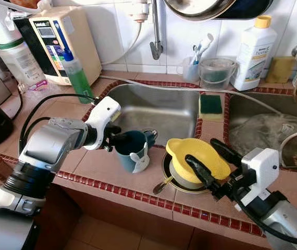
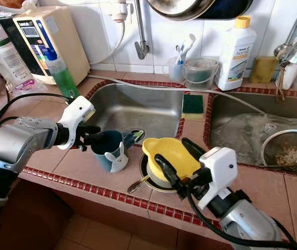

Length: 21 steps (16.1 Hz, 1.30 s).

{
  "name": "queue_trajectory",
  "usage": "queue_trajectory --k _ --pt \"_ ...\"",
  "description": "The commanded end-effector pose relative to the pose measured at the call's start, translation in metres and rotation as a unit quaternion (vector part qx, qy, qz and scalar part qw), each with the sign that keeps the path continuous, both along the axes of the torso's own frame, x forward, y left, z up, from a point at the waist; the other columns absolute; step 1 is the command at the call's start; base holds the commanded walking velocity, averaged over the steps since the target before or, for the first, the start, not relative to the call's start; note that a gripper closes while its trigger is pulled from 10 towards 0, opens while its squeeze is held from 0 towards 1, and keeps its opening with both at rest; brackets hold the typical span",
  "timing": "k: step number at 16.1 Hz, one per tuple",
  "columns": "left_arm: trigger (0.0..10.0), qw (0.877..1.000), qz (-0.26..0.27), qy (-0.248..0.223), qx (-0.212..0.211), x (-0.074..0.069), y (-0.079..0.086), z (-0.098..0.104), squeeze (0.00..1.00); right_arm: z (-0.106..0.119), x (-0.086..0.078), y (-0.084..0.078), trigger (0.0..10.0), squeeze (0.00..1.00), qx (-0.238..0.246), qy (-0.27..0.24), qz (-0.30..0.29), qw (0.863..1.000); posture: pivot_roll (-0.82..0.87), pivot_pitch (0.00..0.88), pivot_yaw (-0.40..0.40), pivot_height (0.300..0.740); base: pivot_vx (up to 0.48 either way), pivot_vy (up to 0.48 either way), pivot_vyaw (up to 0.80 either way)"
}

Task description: Kitchen organization

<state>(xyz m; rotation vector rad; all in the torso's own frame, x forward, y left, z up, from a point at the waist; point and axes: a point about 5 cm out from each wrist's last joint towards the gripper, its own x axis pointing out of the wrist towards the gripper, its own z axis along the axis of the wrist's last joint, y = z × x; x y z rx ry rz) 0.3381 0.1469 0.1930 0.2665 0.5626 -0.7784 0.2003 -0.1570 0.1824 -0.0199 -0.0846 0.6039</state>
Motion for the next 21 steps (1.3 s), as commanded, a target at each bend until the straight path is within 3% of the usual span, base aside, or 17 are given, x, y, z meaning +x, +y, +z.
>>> queue_trajectory --k 1,21 --pt "0.0 1.0 -0.004 -0.015 0.007 0.0008 0.0023 0.0096 0.0 0.0058 0.0001 0.0023 10.0 0.0 -0.003 -0.012 0.003 1.0 -0.3 0.067 0.155 0.74 0.0 0.0 0.0" --pt "0.0 1.0 -0.002 -0.031 -0.003 0.0057 0.006 0.0184 0.0 0.0088 0.0083 0.0021 10.0 0.0 -0.005 -0.026 0.002 1.0 -0.3 0.023 0.142 0.74 0.0 0.0 0.0"
